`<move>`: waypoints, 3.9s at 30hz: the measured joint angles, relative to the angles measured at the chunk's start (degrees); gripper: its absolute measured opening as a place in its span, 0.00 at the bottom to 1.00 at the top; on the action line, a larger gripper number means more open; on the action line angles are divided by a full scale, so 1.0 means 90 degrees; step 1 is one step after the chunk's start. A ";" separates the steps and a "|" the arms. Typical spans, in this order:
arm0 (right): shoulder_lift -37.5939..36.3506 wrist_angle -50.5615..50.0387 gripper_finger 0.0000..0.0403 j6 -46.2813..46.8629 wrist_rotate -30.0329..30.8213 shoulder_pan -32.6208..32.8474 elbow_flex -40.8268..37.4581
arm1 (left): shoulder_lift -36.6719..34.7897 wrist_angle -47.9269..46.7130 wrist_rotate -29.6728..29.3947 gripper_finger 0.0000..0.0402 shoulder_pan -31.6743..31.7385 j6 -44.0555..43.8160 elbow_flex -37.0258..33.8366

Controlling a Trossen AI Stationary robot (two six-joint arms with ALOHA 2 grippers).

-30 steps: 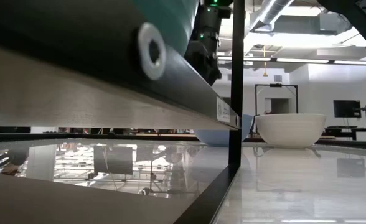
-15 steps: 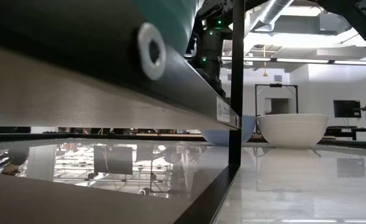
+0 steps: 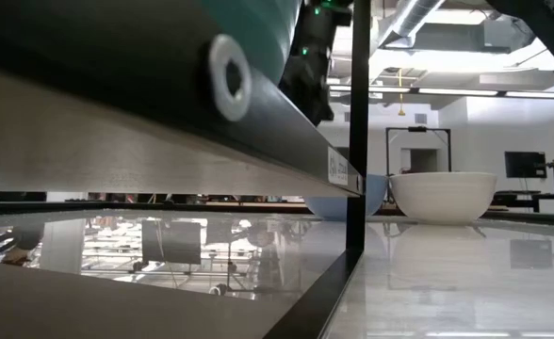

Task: Place and stack bowls onto a shelf
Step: Stack the blue bowl on top of the light pink bowl on the shelf

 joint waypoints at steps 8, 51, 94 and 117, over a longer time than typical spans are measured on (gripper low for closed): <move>-0.0001 -0.0551 0.31 -0.0091 0.0626 -0.0166 0.0200 | 0.0000 -0.0001 0.0000 0.08 0.0000 0.0000 0.0000; -0.0627 -0.0064 0.07 -0.7662 0.1143 0.2390 0.1699 | 0.0000 -0.0001 0.0002 0.08 0.0000 -0.0227 0.0000; -0.0548 0.0911 0.07 -1.1251 -0.0244 0.3570 0.0934 | 0.0002 -0.0147 -0.0007 0.08 0.0000 -0.0333 0.0000; -0.0554 0.0926 0.07 -1.1584 -0.1066 0.3224 0.0831 | 0.0002 -0.0149 -0.0153 0.09 0.0000 -0.0285 0.0000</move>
